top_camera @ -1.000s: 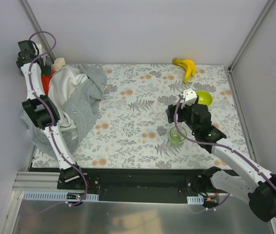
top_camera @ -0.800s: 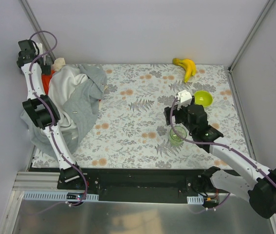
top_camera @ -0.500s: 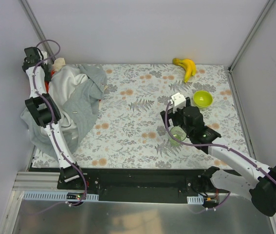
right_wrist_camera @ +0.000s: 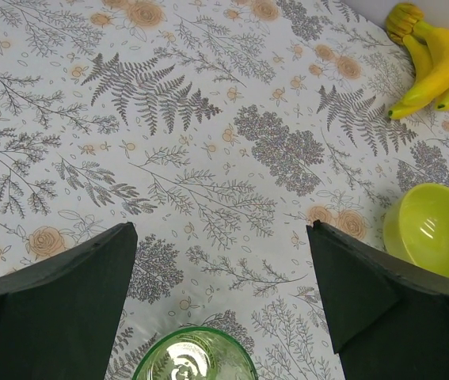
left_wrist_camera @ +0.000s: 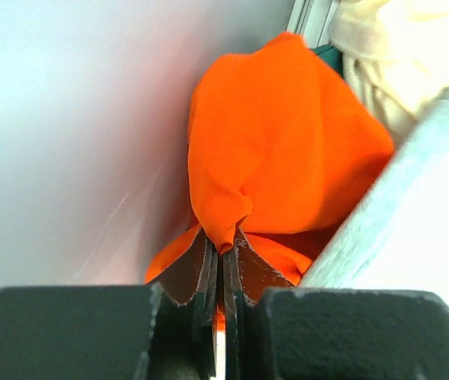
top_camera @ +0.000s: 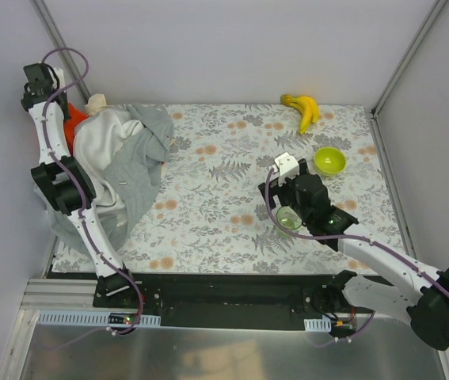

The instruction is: Pick out a specific cloth from the pile

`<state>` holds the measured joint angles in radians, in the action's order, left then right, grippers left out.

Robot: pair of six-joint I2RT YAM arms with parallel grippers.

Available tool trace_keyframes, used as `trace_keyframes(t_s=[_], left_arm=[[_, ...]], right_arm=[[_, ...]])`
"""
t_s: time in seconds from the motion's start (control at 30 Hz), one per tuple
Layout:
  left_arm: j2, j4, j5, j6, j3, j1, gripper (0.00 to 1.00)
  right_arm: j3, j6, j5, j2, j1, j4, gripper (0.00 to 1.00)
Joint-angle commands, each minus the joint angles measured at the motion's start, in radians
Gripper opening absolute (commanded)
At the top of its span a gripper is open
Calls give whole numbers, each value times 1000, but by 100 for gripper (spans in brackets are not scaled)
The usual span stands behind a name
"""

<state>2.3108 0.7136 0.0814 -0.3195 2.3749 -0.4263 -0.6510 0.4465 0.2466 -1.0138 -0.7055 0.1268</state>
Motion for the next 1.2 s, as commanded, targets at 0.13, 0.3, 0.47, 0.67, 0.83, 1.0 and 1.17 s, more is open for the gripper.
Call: trace_keyframes(t_s=[0.13,0.3,0.47,0.67,0.83,1.0,1.17], left_arm=[[-442,-59,-34,45,-184,53,0],[-615,-106,124,-45,-177,73,0],[-833,-466,336,-271,-239,73,0],[-984,-737,281,-357,-195,73,0],[-913,-620,264,-321,-65,73,0],[-887,-500,270,-240,-131,217,0],[-802,-225,160,81,123,394,0]], right_arm=[[-26,1,7,63,-28,39,99],[-4,6,-9,129,-31,31,99],[19,1,-26,196,-32,31,99],[13,6,38,213,-32,34,99],[-18,-23,164,215,-32,20,99],[-27,-34,267,222,-32,19,99],[-59,-38,387,215,-31,-19,99]])
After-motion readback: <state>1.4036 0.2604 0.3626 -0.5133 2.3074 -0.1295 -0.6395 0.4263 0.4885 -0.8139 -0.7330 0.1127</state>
